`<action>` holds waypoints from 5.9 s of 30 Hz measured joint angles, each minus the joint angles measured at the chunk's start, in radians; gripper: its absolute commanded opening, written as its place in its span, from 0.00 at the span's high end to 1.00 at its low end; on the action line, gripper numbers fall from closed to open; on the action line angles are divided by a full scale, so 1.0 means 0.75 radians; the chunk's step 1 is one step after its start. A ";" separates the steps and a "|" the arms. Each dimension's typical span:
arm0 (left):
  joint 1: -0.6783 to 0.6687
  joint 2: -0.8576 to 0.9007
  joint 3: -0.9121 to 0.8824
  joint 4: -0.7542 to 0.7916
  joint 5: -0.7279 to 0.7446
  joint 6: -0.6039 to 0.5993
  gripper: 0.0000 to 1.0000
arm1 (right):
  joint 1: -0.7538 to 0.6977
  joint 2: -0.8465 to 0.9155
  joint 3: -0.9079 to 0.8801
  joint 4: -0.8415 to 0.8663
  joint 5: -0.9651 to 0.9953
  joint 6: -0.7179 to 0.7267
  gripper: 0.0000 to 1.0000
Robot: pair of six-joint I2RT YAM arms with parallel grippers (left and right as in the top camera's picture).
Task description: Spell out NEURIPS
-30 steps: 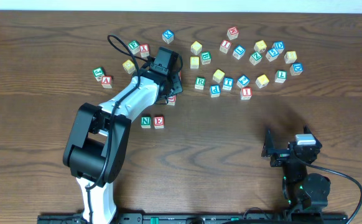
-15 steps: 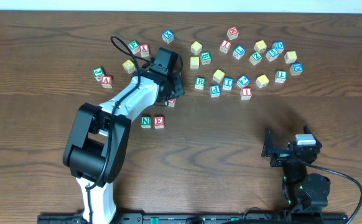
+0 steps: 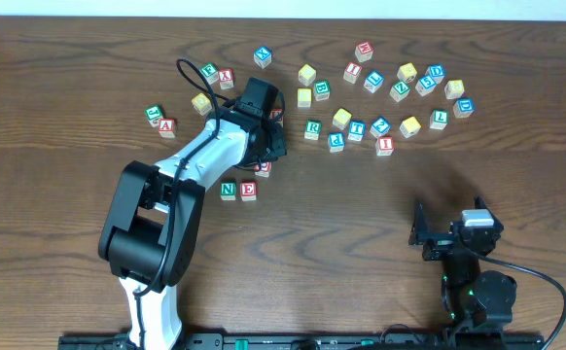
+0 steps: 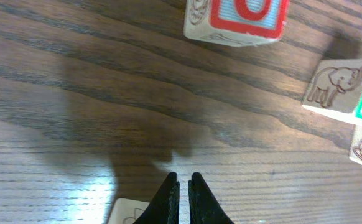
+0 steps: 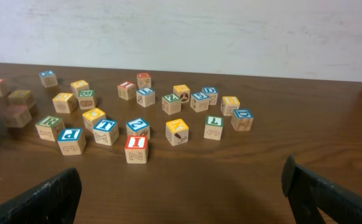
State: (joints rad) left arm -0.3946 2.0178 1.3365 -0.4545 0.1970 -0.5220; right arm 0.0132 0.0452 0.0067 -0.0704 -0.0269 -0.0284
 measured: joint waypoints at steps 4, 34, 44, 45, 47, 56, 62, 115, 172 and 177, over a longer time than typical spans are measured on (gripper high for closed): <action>0.000 0.000 0.000 0.001 0.020 0.024 0.92 | 0.000 0.000 0.000 0.000 0.000 0.000 0.01; 0.000 0.000 0.000 -0.030 0.100 0.076 0.92 | 0.000 0.000 0.000 0.000 0.000 0.000 0.01; 0.000 0.000 0.000 -0.073 0.125 0.078 0.92 | 0.000 0.000 0.000 0.000 0.000 0.000 0.01; 0.000 0.000 0.000 -0.072 0.125 0.079 0.92 | 0.000 0.000 0.000 0.000 0.000 0.000 0.01; 0.000 0.000 0.000 -0.073 0.125 0.079 0.92 | 0.000 0.000 0.000 0.000 0.000 0.001 0.01; 0.000 0.000 0.000 -0.100 0.125 0.079 0.92 | 0.000 0.000 0.000 0.000 0.000 0.000 0.01; 0.000 0.000 0.000 -0.119 0.125 0.079 0.92 | 0.000 0.000 0.000 0.000 0.000 0.000 0.01; -0.033 -0.280 0.122 -0.467 -0.205 0.088 0.50 | 0.000 0.000 0.000 0.000 0.000 0.000 0.01; -0.207 -0.092 0.122 -0.335 -0.472 -0.078 0.41 | 0.000 0.000 0.000 0.000 0.000 0.000 0.01; -0.207 -0.092 0.122 -0.336 -0.476 -0.078 0.41 | 0.000 0.000 0.000 0.000 0.000 0.000 0.01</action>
State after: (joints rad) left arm -0.5499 1.9488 1.4281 -0.7063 -0.1596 -0.5804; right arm 0.0132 0.0452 0.0067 -0.0704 -0.0269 -0.0284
